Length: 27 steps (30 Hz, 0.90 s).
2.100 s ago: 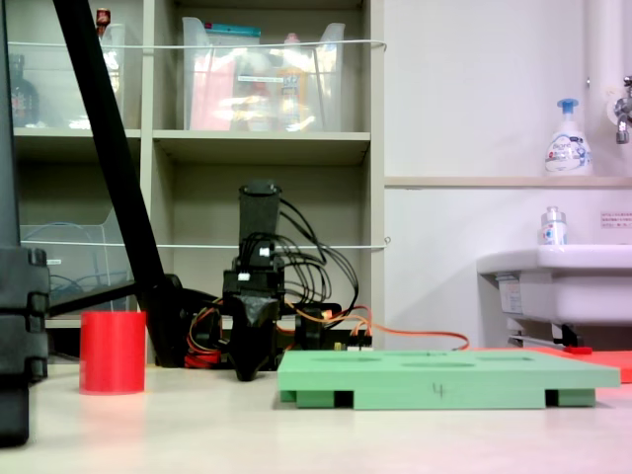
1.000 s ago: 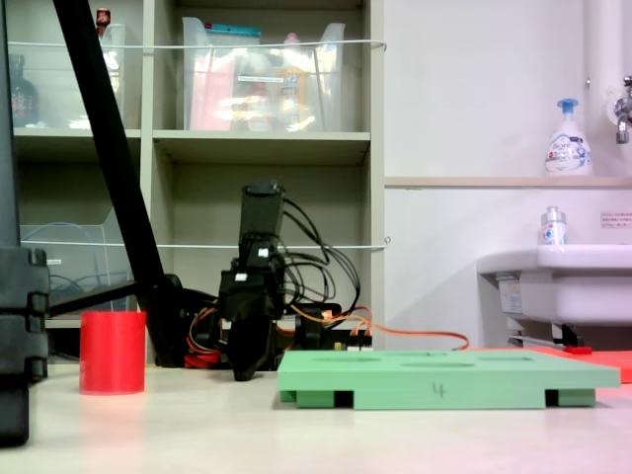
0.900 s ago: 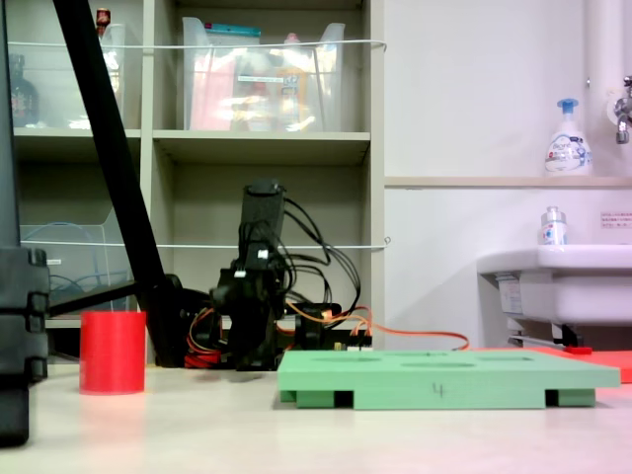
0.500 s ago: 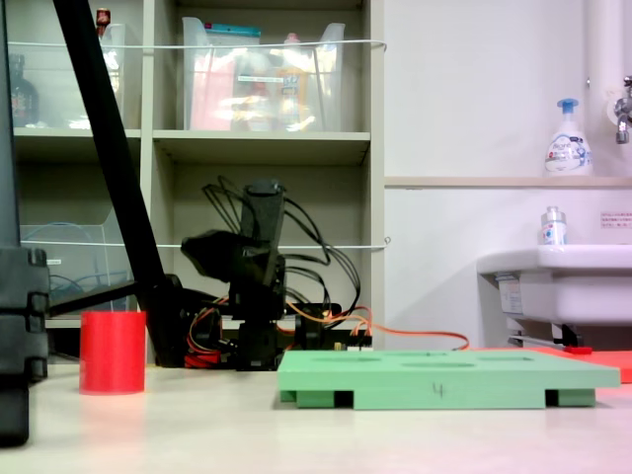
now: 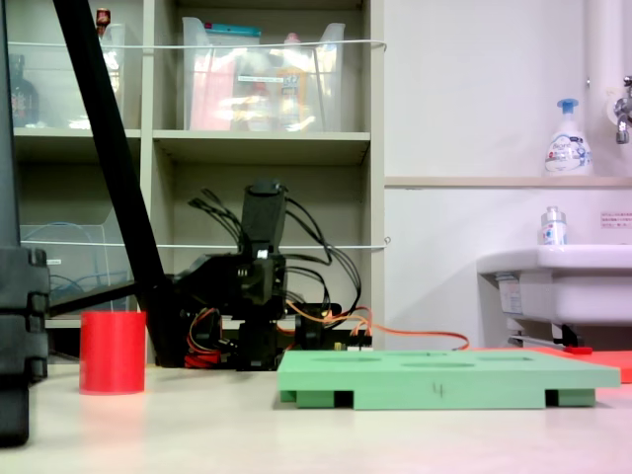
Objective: Put the cylinder block into the corresponding hole
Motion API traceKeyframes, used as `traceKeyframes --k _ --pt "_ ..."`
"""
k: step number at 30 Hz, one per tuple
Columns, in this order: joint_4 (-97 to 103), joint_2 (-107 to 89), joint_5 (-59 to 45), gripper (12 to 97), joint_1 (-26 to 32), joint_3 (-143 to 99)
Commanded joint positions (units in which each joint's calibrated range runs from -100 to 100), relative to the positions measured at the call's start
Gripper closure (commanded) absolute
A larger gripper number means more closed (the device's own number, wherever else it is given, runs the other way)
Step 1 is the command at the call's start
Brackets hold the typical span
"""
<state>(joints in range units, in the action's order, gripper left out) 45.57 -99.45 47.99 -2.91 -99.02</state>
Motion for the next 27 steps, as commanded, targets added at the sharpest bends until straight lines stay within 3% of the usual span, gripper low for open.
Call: traceKeyframes --k 1,4,9,27 --pt "3.9 -0.5 0.0 45.0 -0.9 -1.0" --pt "16.4 7.6 -0.1 40.3 -2.0 -1.0" --pt "53.5 58.5 -0.1 30.1 -2.9 -1.0" --pt "54.2 86.9 0.3 30.2 -7.1 21.3"
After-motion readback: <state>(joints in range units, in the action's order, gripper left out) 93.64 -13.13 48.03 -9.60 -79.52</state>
